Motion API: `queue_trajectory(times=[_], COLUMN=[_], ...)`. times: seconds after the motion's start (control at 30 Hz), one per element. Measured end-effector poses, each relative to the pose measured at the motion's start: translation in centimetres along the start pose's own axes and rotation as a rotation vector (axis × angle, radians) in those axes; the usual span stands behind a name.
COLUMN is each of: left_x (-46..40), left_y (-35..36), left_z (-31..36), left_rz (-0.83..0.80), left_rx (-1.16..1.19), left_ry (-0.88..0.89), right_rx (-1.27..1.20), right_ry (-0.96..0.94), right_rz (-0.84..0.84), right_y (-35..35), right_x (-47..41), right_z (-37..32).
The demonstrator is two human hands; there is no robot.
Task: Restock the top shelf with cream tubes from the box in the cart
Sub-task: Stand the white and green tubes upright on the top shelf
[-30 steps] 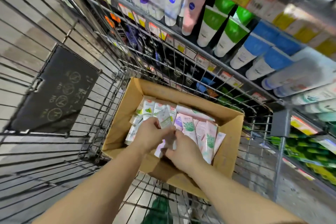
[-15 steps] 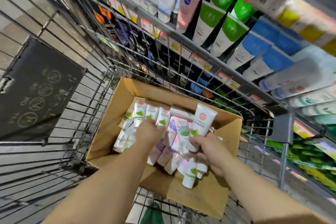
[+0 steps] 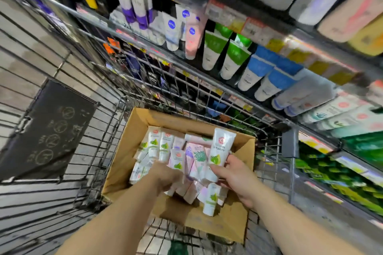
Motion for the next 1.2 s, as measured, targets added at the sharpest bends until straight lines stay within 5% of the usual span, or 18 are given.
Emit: queue_trajectory(times=[0.13,0.27,0.53,0.7,0.97,1.2], left_x=[5.4,11.9,26.8,36.6,55.3,65.2], left_y=[-0.7,1.0,13.6,28.7,58.8,73.7], left_z=[1.8,5.7,13.9,12.2,9.1,7.8], left_rz=[-0.111,-0.222,-0.449,-0.515,-0.848,-1.005], left_rx=[-0.084,0.075,0.096,-0.038,-0.256,-0.487], left_ry=[0.129,0.247,0.612,0.741,0.944,1.117], right_rx=[0.020,0.021,0.002,-0.224,-0.321,-0.541], right_ry=[-0.047,-0.117,-0.342,-0.439,-0.465,-0.456], right_rz=[0.034,0.063,0.217,0.341,0.791,1.060], right_y=[-1.8,-4.9,-17.1,-28.4,-46.7,-55.3], right_x=[3.7,8.3,22.1,34.6,58.2,68.0], right_z=[-1.9,-3.9,-2.5,5.9,25.0,37.5])
Point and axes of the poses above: each hand's wrist, its own x-axis away from the middle knuckle, its own y-axis out of the palm, z = x × y, the point moved 7 cm from there along -x, towards the middle knuckle, and after that the axes turned 7 degrees about x, right-handed, at the moved point
